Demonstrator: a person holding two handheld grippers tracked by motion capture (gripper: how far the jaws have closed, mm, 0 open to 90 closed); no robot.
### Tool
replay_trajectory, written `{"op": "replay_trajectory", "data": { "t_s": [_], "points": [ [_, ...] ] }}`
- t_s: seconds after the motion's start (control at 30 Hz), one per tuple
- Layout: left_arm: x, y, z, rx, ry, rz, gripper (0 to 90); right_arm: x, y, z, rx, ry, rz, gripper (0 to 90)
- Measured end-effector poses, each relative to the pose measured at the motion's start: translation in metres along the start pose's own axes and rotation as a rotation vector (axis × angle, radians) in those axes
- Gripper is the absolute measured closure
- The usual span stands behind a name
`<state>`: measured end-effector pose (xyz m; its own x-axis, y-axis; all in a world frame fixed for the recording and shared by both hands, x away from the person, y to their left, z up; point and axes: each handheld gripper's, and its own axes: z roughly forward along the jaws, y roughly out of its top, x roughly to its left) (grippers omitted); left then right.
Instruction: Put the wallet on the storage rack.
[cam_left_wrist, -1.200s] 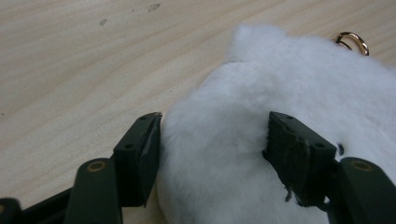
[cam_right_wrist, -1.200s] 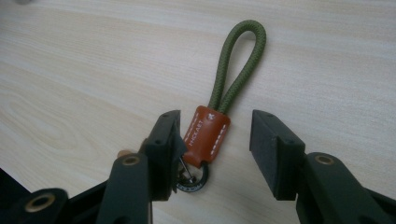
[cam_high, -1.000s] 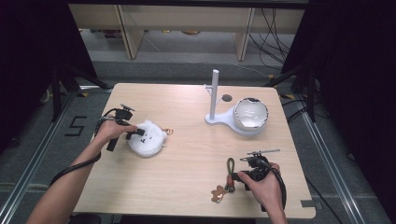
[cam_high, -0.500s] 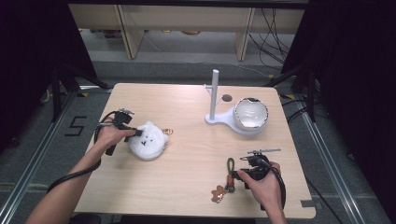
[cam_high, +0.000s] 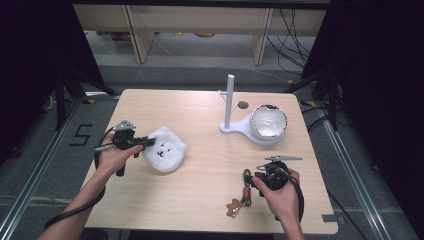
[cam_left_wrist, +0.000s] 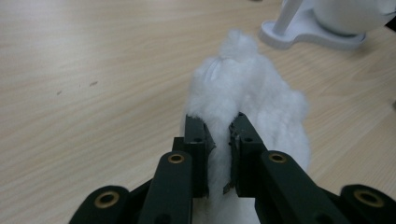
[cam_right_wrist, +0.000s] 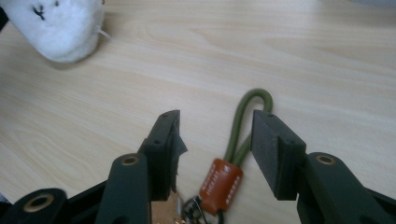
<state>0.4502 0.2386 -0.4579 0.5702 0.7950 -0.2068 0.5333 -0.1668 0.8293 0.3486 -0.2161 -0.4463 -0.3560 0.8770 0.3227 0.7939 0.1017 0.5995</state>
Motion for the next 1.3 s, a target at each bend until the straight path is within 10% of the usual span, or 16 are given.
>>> {"op": "replay_trajectory", "data": {
  "t_s": [0.13, 0.37, 0.83, 1.3],
  "points": [
    [-0.017, 0.001, -0.005, -0.081, -0.013, 0.004, 79.4, 0.007, 0.007, 0.002, -0.046, 0.084, -0.014, 53.2],
    [-0.050, 0.009, -0.006, -0.174, -0.079, 0.053, 79.5, 0.023, 0.022, 0.007, -0.101, 0.085, -0.046, 51.8],
    [-0.098, 0.014, 0.009, -0.204, -0.168, 0.119, 79.4, 0.036, 0.042, 0.027, -0.145, 0.181, -0.092, 45.6],
    [-0.118, 0.017, 0.012, -0.210, -0.215, 0.147, 79.5, 0.045, 0.053, 0.044, -0.144, 0.209, -0.123, 43.6]
  ]
}}
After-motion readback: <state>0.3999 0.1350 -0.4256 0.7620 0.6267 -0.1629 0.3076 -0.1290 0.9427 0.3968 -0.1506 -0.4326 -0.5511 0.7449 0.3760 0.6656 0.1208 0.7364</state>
